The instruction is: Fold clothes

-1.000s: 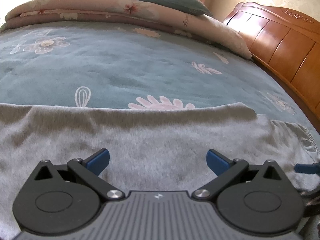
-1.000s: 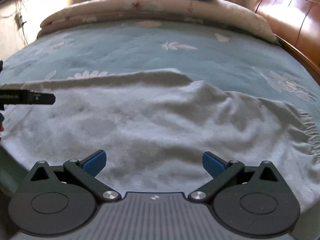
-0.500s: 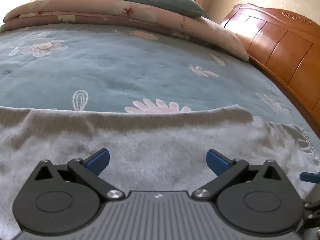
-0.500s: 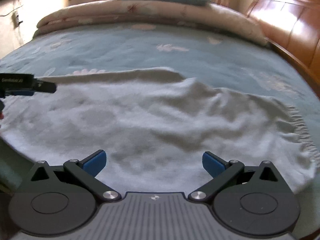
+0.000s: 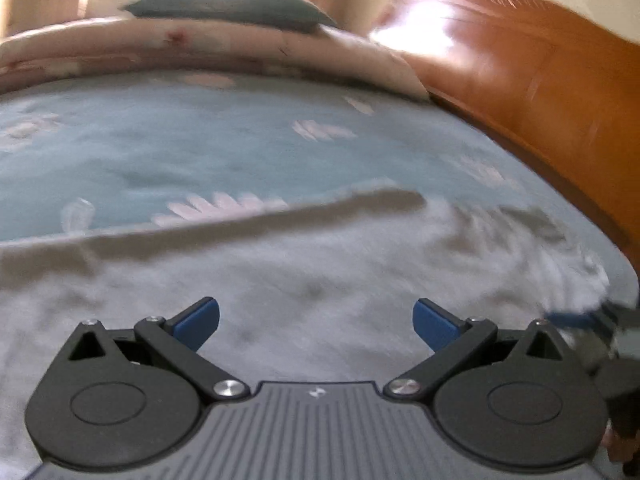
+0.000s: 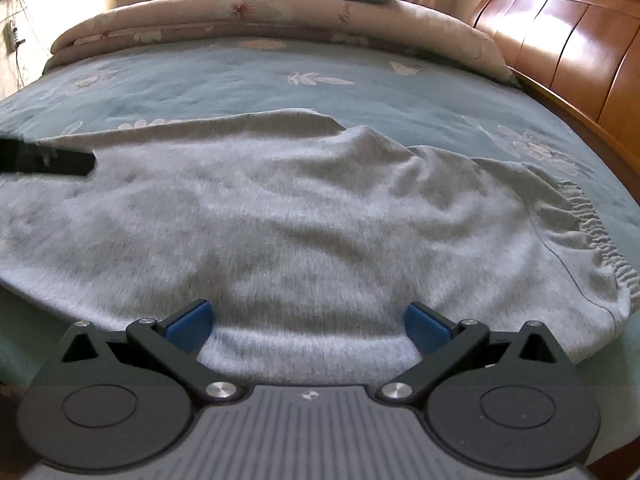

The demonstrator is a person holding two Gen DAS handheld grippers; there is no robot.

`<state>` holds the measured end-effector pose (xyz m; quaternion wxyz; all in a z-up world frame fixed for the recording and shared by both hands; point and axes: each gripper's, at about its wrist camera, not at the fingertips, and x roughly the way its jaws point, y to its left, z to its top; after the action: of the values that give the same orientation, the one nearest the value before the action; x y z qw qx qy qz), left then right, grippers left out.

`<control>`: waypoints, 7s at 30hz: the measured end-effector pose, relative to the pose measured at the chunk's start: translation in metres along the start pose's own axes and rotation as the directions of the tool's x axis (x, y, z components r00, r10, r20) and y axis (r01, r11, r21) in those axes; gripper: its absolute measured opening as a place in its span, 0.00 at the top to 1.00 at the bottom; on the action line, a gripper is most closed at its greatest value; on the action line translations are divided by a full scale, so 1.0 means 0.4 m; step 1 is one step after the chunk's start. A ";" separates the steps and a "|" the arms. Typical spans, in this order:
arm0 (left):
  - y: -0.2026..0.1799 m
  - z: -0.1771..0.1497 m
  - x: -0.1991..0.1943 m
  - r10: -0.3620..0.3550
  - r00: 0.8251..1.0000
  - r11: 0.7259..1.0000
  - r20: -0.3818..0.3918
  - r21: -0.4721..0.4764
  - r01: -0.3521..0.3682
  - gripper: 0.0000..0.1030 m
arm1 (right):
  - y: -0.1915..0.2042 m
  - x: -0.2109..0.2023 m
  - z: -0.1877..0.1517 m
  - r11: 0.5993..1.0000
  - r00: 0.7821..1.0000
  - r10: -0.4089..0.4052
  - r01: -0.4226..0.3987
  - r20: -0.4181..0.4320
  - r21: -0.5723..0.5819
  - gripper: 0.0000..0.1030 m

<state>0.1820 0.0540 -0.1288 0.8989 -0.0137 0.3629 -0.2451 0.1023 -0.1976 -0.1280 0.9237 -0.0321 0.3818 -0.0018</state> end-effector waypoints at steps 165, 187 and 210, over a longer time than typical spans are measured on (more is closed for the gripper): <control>-0.036 0.177 -0.197 0.225 0.972 0.967 -0.061 -0.103 -0.231 0.01 | -0.308 -0.070 -0.070 0.804 0.882 0.378 -0.463 0.281 0.373 0.00; 0.713 -0.194 -0.555 0.429 0.903 0.589 0.009 -0.761 -0.272 0.30 | -0.265 -0.051 -0.057 0.867 0.918 0.337 -0.390 0.211 0.310 0.00; 0.882 -0.302 -0.482 0.299 0.944 0.441 0.138 -0.898 -0.008 0.38 | -0.230 -0.042 -0.045 0.909 0.942 0.287 -0.325 0.174 0.261 0.00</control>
<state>0.1356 0.4698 -0.1647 0.8185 -0.4805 0.3074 0.0683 0.0797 -0.2901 -0.1232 0.9305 0.1617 0.3161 0.0902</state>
